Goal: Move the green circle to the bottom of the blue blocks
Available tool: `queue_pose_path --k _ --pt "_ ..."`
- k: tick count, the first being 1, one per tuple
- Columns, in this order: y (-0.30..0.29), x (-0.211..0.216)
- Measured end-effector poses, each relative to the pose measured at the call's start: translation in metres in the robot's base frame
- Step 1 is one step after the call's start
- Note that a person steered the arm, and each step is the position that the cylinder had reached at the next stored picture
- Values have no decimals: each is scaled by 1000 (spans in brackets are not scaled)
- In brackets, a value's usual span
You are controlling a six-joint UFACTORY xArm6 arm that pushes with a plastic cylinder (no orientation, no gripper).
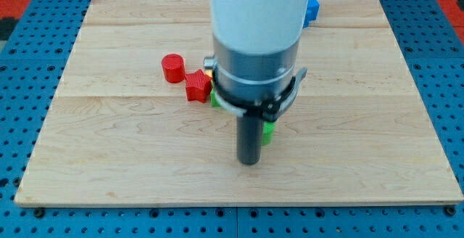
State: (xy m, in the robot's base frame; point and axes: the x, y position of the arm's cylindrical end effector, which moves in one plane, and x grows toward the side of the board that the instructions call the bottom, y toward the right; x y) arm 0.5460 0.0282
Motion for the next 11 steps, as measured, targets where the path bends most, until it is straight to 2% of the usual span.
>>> queue_pose_path --k 1,2,3,4,7,8,11 --pt "37 -30" --pt "43 -54" --pt "-6 -23" --pt "-21 -43" --pt "112 -125" --pt "131 -158" --pt "135 -270"
